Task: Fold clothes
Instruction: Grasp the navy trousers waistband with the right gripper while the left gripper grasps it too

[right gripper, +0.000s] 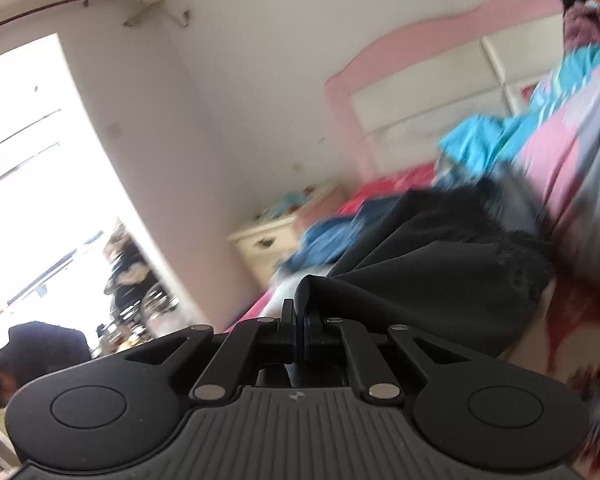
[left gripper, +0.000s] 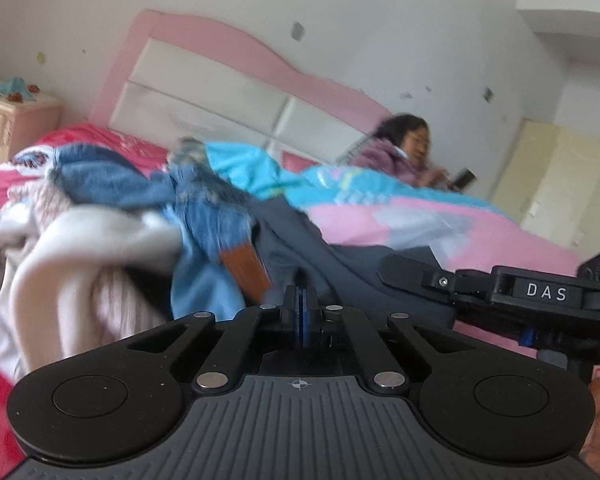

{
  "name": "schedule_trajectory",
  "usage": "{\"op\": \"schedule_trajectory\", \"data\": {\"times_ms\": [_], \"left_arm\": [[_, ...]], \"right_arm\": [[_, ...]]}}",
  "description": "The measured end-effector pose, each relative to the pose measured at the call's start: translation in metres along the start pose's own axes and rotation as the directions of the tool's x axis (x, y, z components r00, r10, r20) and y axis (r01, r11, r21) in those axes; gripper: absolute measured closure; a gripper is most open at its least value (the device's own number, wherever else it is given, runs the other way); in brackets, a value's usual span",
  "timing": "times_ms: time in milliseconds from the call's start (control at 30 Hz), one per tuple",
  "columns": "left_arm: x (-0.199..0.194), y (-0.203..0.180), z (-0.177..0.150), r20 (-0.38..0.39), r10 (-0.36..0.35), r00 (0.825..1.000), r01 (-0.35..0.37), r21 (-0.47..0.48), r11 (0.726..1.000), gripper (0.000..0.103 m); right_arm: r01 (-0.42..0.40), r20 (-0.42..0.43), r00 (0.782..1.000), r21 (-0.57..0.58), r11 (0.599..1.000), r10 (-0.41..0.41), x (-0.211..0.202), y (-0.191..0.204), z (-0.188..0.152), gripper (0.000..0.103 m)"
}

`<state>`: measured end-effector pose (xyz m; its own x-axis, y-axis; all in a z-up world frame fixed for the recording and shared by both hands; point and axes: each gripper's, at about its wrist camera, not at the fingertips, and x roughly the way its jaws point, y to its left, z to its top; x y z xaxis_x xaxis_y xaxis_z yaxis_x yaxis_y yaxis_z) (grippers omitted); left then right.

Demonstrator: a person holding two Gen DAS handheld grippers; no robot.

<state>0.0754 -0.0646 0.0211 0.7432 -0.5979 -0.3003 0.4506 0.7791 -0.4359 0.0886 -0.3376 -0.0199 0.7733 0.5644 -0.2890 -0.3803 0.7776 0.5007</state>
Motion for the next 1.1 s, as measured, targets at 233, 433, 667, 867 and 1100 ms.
{"op": "schedule_trajectory", "data": {"times_ms": [233, 433, 667, 867, 1100], "left_arm": [[-0.084, -0.001, -0.048, -0.071, -0.03, 0.997, 0.025, -0.065, 0.998, 0.103], [-0.163, 0.011, -0.1, -0.163, 0.086, 0.983, -0.107, -0.125, 0.986, 0.103], [-0.211, 0.057, -0.142, -0.299, 0.337, 0.893, -0.398, -0.176, 0.9, 0.097], [-0.205, 0.068, -0.118, -0.242, 0.334, 0.911, -0.378, -0.166, 0.911, 0.07], [-0.095, 0.035, -0.111, -0.317, 0.069, 0.946, -0.075, -0.005, 0.997, 0.04]], "right_arm": [[-0.107, -0.134, 0.983, 0.131, 0.986, 0.124, -0.032, 0.062, -0.076, 0.098], [-0.111, -0.348, 0.919, 0.221, 0.969, 0.184, -0.017, 0.099, -0.138, 0.098], [-0.048, -0.66, 0.74, 0.143, 0.988, 0.132, 0.019, 0.123, -0.19, 0.065], [-0.017, -0.557, 0.82, 0.21, 0.978, 0.134, -0.037, 0.086, -0.139, 0.057], [0.322, -0.389, 0.896, 0.232, 0.918, -0.216, -0.058, -0.006, -0.084, 0.041]]}}
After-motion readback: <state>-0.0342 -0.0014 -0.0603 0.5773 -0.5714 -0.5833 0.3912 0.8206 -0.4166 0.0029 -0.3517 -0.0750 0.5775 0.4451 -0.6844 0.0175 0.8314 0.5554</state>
